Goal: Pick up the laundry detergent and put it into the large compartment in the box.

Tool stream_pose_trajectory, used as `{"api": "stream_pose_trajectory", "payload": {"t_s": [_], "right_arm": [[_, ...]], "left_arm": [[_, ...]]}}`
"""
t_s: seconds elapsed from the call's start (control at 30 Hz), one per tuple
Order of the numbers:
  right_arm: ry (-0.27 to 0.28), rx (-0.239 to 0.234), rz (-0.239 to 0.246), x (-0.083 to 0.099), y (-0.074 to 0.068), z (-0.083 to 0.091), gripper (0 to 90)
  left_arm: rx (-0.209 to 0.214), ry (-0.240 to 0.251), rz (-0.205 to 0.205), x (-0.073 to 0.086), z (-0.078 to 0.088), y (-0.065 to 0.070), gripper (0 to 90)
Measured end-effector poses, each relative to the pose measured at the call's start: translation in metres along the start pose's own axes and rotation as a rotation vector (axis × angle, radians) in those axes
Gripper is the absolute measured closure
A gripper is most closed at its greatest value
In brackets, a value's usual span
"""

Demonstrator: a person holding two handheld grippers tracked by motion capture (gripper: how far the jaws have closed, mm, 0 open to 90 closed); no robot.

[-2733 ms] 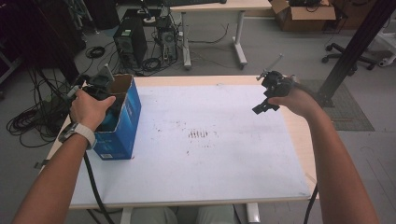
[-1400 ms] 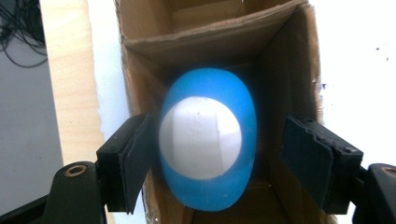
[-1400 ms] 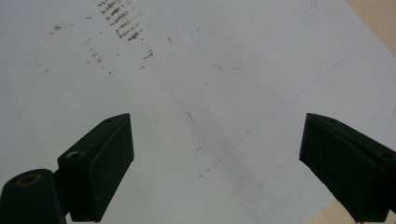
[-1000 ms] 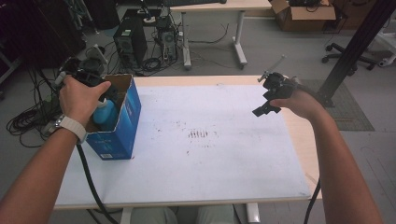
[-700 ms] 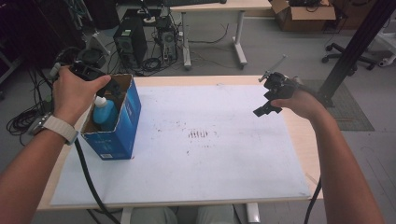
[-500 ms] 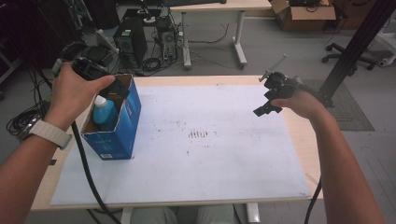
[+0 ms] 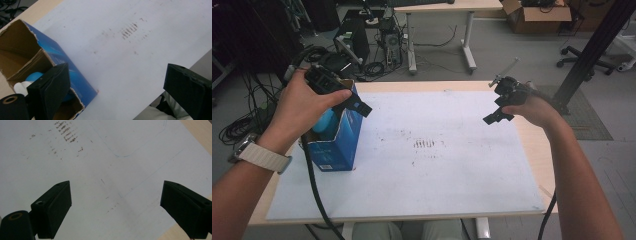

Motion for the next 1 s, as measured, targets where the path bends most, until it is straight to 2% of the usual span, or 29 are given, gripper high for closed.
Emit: {"api": "stream_pose_trajectory", "payload": {"t_s": [0.17,0.23,0.4,0.5,0.53,0.63,0.67,0.8,1.0], "right_arm": [[0.0,0.001,0.002,0.0,0.0,0.0,10.0],[0.002,0.001,0.002,-0.001,-0.001,0.0,10.0],[0.014,0.004,-0.003,-0.002,-0.002,0.002,10.0],[0.011,0.008,-0.002,-0.002,-0.001,0.003,10.0],[0.01,0.008,-0.003,-0.002,-0.002,0.004,10.0],[0.01,0.009,0.003,-0.003,-0.003,0.004,10.0],[0.01,0.009,0.004,-0.004,-0.003,0.004,10.0],[0.011,0.007,0.013,-0.006,-0.005,0.003,10.0],[0.008,0.008,0.017,-0.007,-0.007,0.003,10.0]], "left_arm": [[0.032,-0.004,-0.043,-0.003,0.0,0.017,6.3],[0.041,-0.003,-0.045,-0.004,0.0,0.022,5.0],[0.086,-0.015,-0.117,-0.008,-0.001,0.043,4.7],[0.099,-0.017,-0.13,-0.01,-0.004,0.05,4.7],[0.117,-0.019,-0.142,-0.011,-0.007,0.057,4.7],[0.128,-0.025,-0.154,-0.011,-0.011,0.063,4.8],[0.141,-0.031,-0.164,-0.01,-0.015,0.07,4.8],[0.179,-0.043,-0.189,-0.008,-0.023,0.083,5.0],[0.205,-0.044,-0.214,-0.003,-0.035,0.096,5.5]]}}
Point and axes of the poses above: each handheld gripper's, and its own axes: z roughly backward along the jaws, x roughly out of its underside, y roughly to its right, the point moved 10 cm from there along -z, roughly forward along the jaws, and after that the axes turned 11 degrees about y, right-handed, at the moved point
